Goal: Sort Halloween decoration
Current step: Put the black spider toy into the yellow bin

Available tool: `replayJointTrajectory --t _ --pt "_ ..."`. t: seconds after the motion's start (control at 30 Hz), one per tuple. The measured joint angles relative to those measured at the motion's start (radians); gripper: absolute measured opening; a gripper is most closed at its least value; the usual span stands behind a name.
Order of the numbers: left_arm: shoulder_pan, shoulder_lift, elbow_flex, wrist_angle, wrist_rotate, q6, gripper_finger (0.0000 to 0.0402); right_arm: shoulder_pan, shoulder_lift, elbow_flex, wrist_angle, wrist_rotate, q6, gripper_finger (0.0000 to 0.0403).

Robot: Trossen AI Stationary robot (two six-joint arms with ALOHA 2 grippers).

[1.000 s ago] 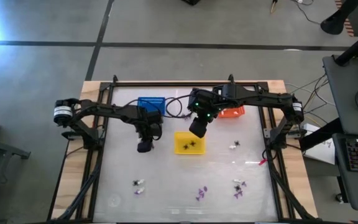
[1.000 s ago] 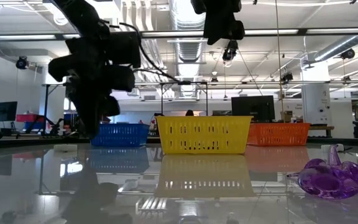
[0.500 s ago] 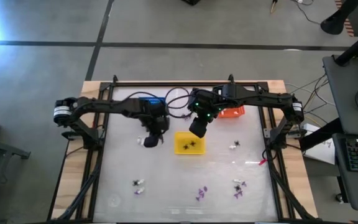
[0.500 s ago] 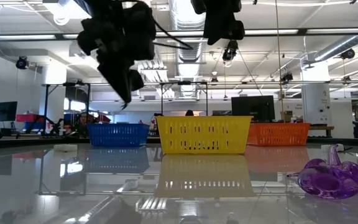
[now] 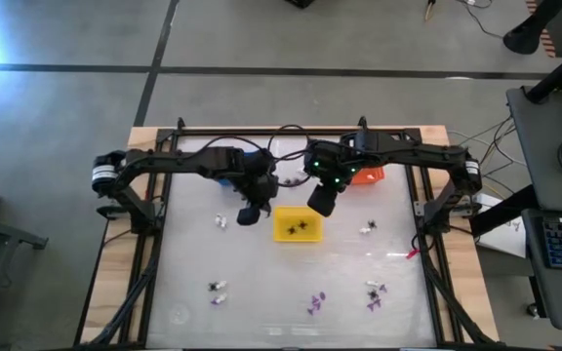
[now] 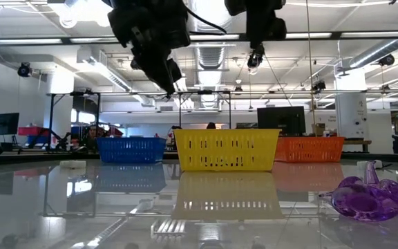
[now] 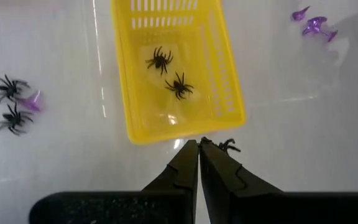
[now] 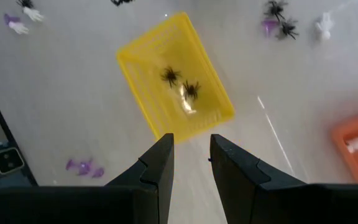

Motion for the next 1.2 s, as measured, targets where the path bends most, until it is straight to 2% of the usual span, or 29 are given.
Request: replayJointTrajectory --t 0.4,0.67,1.07,1.2 --pt "-0.003 0.088 0.022 0.024 0.001 0.04 0.0 0.0 -0.141 -0.001 -0.041 0.155 0.078 0.0098" --pt "-0.003 0.149 0.026 0.091 0.008 0.051 0.0 0.0 -0.189 -0.001 -0.04 0.183 0.123 0.0098" --pt "-0.002 0.217 0.091 0.087 0.035 0.054 0.0001 0.0 -0.166 -0.001 -0.041 0.183 0.104 0.0098" --pt "-0.002 0.22 0.104 0.075 0.035 0.059 0.0014 0.0 -0.163 0.0 -0.043 0.183 0.098 0.0098"
